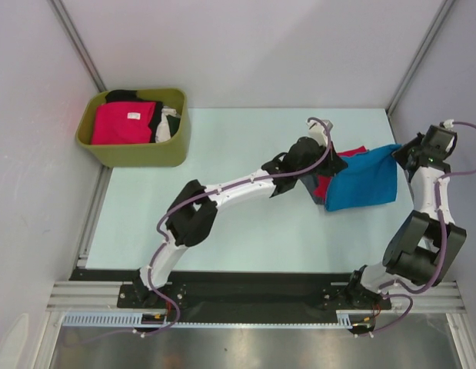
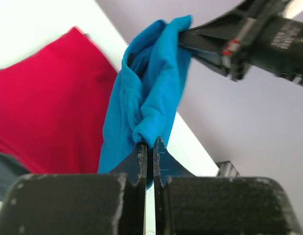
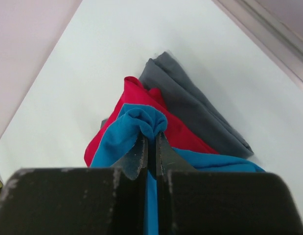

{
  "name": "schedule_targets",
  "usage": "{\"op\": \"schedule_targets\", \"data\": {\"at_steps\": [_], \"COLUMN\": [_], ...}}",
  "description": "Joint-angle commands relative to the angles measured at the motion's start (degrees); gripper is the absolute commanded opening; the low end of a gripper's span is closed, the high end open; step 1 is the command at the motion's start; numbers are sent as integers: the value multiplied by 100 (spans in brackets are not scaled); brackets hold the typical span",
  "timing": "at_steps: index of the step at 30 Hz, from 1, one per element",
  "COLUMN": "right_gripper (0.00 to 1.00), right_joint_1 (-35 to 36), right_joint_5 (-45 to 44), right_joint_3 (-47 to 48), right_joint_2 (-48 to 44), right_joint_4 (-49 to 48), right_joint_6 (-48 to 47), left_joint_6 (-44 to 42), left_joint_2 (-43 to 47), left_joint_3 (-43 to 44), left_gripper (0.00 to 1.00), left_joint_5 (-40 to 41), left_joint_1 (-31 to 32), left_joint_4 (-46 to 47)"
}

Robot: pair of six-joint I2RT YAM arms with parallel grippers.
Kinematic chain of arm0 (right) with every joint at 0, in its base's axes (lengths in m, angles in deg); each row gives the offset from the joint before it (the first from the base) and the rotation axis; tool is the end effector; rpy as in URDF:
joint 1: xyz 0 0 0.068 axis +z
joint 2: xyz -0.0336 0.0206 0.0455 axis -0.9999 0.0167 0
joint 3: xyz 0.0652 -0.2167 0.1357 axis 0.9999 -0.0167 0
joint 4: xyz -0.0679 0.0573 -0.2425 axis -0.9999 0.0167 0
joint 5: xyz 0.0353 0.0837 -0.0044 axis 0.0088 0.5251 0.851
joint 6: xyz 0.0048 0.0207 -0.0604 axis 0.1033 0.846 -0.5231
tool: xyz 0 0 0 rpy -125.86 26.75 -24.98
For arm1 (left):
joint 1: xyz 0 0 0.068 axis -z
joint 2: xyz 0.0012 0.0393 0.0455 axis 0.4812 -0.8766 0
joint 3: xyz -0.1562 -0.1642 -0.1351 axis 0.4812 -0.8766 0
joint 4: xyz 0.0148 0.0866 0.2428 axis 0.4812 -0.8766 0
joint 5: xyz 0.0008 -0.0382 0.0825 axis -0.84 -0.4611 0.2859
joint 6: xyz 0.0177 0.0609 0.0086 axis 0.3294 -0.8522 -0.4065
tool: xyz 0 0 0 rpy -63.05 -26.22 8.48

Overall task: Fold and stack the t-shirts
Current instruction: Neatly place the folded tshirt to the corner, then reset both grippers

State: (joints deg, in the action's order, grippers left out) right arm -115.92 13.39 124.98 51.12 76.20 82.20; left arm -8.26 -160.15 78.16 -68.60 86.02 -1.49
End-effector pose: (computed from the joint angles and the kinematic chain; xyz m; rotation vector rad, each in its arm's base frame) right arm 0.3074 -0.1477 0.2842 0.9085 1.9617 0.1598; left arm 0.2931 -0.4616 0.2720 0.3593 1.8957 -1.2440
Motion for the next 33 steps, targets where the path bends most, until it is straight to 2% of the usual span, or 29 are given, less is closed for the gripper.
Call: {"op": "schedule_targets", "data": {"at_steps": [1,7,12,13,14,15,16,17,18,20,24,27,30,33], "right_gripper": [0,0,2,6,14,27,51,59,64,66,66,66,75,99], "right_joint_1": [147,489,718,762,850,894,955,1043,1079,1105,1114,1149,1333,1614], "right_joint_5": [-159,-247,-405,-458,-502,-606,-816,-1045,-1195,-1241,-1266,-1476,-1871,-2067], "right_joint_3": [317,493,748,774,844,1045,1177,1431,1512,1452,802,441,309,81], "right_joint_2": [281,774,1442,1582,1836,2003,2118,2285,2313,2217,1349,873,336,-278], "right_joint_4": [-624,-1072,-1468,-1590,-1609,-1531,-1356,-1180,-996,-871,-1143,-899,-373,-89], "right_joint_6": [72,108,169,187,222,257,240,240,214,169,82,-32,-234,-323], "left_joint_6": [294,496,830,865,926,944,962,1006,997,770,435,373,329,276], "left_joint_2": [-143,-398,-784,-872,-934,-1074,-1136,-1189,-1242,-1164,-541,171,813,1244], "left_joint_3": [204,222,143,134,134,142,169,204,230,283,-278,-1112,-1886,-2607], "left_gripper": [1,1,6,8,14,19,28,60,71,91,100,100,100,100], "left_joint_5": [-227,-350,-342,-307,-245,-114,-52,18,62,106,527,765,959,565], "left_joint_1": [-197,-557,-855,-882,-917,-979,-1005,-1067,-1093,-1137,-1155,-1155,-1181,-1373], "left_joint_4": [403,579,956,1105,1159,1185,1212,1168,1107,879,702,886,983,1256]}}
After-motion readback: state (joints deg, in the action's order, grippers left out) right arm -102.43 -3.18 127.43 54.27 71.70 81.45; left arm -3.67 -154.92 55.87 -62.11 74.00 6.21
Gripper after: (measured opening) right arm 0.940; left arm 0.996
